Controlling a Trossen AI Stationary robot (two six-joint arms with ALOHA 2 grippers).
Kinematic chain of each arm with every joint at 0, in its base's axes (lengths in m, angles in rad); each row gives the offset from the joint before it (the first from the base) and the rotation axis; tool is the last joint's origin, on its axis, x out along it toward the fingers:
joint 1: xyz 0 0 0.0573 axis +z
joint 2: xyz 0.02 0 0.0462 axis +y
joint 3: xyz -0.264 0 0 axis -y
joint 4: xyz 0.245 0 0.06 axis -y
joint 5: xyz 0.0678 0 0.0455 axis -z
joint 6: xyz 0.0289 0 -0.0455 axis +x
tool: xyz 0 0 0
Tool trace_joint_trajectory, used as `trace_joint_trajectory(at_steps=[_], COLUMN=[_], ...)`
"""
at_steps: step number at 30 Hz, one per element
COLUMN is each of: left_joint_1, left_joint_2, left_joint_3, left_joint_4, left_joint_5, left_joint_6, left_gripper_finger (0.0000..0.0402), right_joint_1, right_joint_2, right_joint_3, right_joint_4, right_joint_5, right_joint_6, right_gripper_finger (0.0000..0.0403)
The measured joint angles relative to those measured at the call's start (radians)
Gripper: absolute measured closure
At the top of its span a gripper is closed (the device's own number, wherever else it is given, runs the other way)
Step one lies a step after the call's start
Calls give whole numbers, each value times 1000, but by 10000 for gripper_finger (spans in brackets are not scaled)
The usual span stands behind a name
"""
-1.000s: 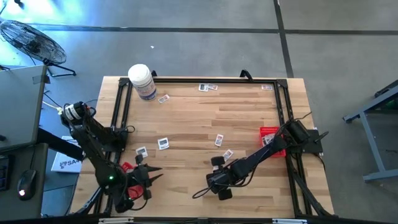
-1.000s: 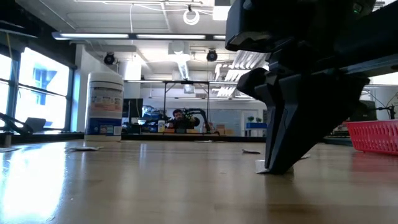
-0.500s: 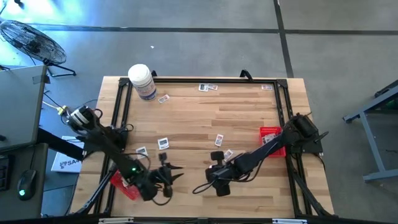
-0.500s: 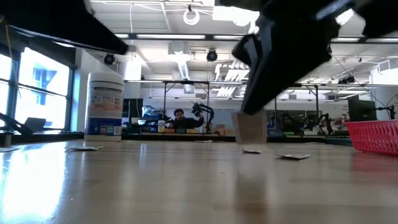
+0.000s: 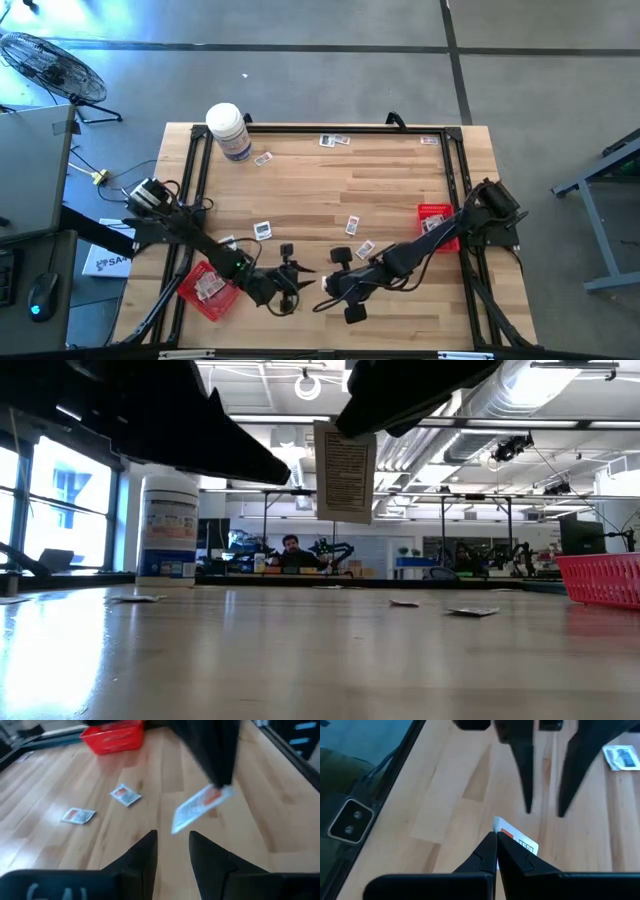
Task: Pick & Place First Aid Supplies
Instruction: Put the ointment pack into the left red bin
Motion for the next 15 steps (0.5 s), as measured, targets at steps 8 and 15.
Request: trace_joint_trajectory(at_steps=[8, 15], left_joint_1=[-1, -1], left_joint_2=[1, 42], left_joint_3=[-1, -1], left_joint_4=[32, 140], left_joint_5=[9, 52], left_joint_6=[64, 198], left_gripper_finger=[249, 207], right_joint_1=[-13, -24], right_joint_2=[0, 0], right_joint_3=[0, 0], right_joint_4=[9, 93], right_joint_5=[-11, -5], right_joint_6=[-10, -40], right_gripper_finger=[401, 401])
